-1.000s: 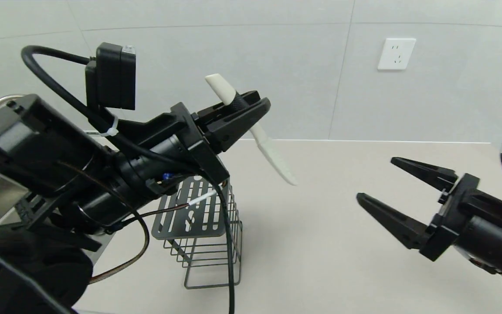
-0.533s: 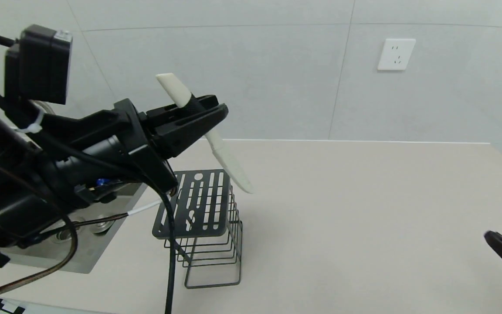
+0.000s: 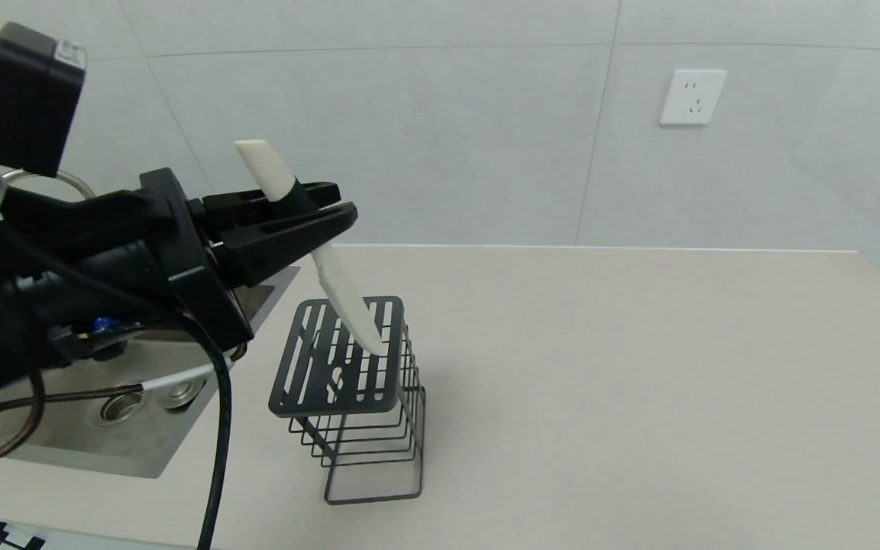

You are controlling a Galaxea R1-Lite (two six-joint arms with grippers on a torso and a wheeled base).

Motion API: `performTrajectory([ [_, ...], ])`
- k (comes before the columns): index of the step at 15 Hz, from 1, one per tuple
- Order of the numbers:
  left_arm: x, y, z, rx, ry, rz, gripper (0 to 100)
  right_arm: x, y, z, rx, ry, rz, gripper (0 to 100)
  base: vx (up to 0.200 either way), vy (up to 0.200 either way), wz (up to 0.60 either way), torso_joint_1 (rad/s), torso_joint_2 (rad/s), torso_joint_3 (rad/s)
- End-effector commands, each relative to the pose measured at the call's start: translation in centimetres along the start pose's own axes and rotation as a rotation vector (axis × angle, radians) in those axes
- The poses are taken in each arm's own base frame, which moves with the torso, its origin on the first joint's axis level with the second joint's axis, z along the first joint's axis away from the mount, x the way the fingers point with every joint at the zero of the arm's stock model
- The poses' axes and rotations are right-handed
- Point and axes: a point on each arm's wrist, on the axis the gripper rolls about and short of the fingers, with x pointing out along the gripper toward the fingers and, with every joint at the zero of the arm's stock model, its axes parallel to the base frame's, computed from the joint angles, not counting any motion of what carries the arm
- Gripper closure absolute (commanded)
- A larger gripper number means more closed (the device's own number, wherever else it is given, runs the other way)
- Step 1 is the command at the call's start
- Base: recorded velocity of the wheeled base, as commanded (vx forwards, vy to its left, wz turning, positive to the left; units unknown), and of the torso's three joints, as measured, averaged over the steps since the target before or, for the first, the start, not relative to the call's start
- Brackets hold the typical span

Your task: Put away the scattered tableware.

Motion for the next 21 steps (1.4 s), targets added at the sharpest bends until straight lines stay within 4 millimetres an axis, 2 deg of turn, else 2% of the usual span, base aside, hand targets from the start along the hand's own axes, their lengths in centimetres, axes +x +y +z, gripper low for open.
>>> performTrajectory([
  [1,-0.6,-0.1,1.0,0.016,-0.025,0.006,100,-0.5,0.1,-0.3,-0.002,-0.063,-0.060,0,0.000,0.000,0.00,0.000,0.00,0.000],
  [5,0.2,0.1,-0.2,0.005,0.015,-0.001,100,-0.3,0.5,-0.4,-0.075,-0.029,-0.213,0,0.000,0.000,0.00,0.000,0.00,0.000],
  [9,1.4,1.7,-1.5,0.124,0.058,0.023,100,-0.3,0.4,-0.4,-0.061,-0.017,-0.350,0,0.000,0.000,0.00,0.000,0.00,0.000],
  [14,1.9,2.1,-0.1,0.163,-0.011,-0.020,100,-0.4,0.4,-0.6,-0.074,-0.021,-0.203,0,0.000,0.000,0.00,0.000,0.00,0.000],
  [18,2.5,2.2,-1.6,0.136,0.034,-0.025,100,-0.3,0.3,-0.5,-0.075,-0.013,-0.173,0,0.000,0.000,0.00,0.000,0.00,0.000],
  [21,2.6,2.3,-1.8,0.131,0.040,-0.025,100,-0.6,0.4,-0.6,-0.084,-0.044,-0.146,0,0.000,0.000,0.00,0.000,0.00,0.000],
])
